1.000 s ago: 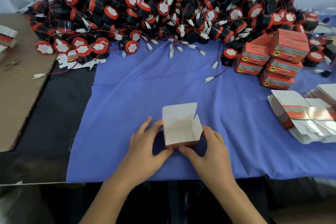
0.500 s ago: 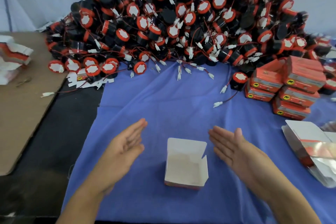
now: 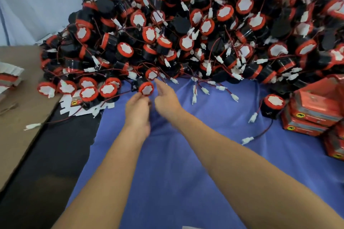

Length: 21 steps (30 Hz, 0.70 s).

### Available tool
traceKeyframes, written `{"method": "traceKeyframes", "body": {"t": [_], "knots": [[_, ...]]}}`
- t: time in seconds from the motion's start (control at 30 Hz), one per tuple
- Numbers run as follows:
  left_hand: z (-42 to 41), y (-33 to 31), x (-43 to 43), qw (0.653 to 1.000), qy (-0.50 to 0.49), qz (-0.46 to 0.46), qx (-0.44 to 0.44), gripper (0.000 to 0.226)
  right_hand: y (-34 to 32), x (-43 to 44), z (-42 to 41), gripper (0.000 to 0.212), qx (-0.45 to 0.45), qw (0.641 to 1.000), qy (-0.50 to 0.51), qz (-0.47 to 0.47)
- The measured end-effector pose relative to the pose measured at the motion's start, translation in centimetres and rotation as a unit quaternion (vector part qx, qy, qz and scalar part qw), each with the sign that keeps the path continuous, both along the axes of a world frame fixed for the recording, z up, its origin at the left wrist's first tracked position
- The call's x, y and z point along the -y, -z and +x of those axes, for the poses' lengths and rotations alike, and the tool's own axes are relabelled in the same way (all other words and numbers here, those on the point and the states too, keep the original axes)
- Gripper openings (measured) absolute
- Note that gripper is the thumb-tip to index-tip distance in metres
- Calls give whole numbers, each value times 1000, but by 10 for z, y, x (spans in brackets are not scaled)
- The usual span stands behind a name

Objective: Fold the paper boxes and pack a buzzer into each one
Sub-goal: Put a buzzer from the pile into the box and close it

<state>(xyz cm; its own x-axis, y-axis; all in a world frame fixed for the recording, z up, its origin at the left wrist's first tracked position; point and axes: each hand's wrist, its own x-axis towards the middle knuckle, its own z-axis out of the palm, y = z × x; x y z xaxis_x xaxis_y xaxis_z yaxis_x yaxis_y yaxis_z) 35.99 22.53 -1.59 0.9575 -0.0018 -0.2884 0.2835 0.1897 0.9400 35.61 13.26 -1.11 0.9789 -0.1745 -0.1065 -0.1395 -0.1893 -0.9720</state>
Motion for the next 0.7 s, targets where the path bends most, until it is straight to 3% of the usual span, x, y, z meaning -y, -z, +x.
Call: {"method": "traceKeyframes", "body": {"t": [0.1,0.23,0.33,0.43,0.5,0.6,0.7], "knots": [[29,5,16,998,-68,12,5,37,16,3,31,75,43,994,-33,-92],[43,23,23,990,-127,58,36,35,41,7,47,61,122,980,-26,-158],[54,32,23,987,-158,28,11,25,48,7,50,58,142,978,-1,-155],[53,31,27,986,-163,4,23,34,47,8,45,63,128,986,19,-104],[42,28,28,983,-173,11,65,41,42,9,34,69,112,990,26,-76],[20,13,21,971,-184,56,145,40,31,14,5,59,100,993,21,-58],[-15,-7,7,961,-115,100,230,45,6,29,-37,50,77,996,-9,-43]]}}
